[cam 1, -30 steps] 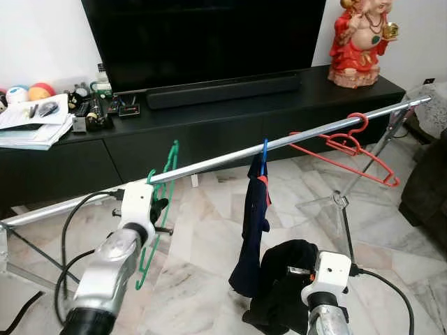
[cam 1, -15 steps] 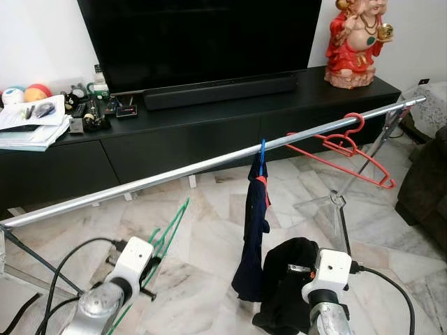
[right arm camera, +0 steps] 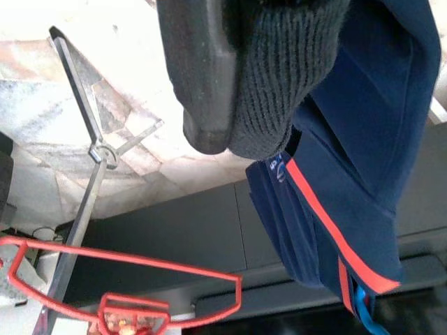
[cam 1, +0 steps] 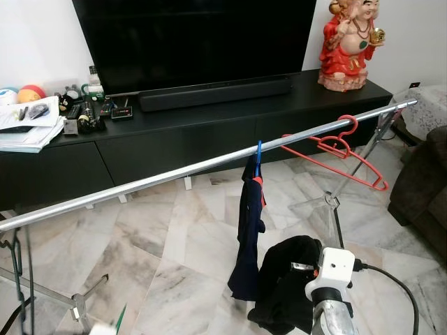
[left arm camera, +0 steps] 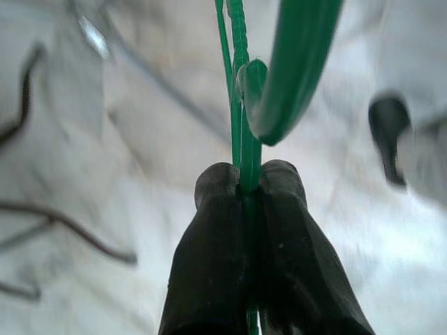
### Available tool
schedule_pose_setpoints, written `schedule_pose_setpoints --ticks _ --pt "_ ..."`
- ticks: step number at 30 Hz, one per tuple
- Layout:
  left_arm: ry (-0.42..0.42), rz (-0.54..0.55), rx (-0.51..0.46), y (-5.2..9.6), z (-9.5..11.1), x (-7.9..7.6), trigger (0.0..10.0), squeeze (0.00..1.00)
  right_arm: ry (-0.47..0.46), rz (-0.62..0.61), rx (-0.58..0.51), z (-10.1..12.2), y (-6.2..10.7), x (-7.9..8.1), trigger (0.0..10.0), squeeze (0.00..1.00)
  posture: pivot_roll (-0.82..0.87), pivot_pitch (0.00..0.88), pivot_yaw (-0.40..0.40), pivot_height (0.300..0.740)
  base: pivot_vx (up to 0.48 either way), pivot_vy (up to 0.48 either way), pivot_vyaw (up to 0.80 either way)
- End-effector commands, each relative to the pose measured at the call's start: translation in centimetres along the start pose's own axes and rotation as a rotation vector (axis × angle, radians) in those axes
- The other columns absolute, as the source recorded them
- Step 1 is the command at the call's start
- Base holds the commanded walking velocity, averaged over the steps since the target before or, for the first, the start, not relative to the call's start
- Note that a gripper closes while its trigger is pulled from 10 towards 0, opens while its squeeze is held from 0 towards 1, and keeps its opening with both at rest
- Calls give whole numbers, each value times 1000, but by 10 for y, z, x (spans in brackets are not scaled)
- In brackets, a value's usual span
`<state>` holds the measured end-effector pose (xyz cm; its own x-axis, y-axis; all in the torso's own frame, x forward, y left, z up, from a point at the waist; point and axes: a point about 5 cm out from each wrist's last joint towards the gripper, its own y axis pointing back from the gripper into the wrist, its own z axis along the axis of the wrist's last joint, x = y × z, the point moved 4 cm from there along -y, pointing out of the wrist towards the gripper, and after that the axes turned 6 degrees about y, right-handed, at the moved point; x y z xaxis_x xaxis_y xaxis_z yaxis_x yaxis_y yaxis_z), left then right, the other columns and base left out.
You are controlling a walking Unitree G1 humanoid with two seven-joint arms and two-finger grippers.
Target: Hang hanger
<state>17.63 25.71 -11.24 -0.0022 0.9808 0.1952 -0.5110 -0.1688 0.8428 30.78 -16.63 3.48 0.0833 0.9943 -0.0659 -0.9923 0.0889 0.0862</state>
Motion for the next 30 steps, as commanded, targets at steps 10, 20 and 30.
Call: schedule_pose_setpoints --ticks 10,20,30 --pt "77 17 44 -1 -14 -3 10000 0 1 3 -33 11 -9 1 10000 0 30 19 37 740 0 0 0" --pt "67 12 86 0 -28 -5 10000 0 -2 3 -35 11 -9 3 10000 0 26 10 44 740 -251 0 0" --pt "53 7 122 1 -36 -9 10000 0 -1 1 -34 11 -8 3 10000 0 35 34 45 740 -294 0 0"
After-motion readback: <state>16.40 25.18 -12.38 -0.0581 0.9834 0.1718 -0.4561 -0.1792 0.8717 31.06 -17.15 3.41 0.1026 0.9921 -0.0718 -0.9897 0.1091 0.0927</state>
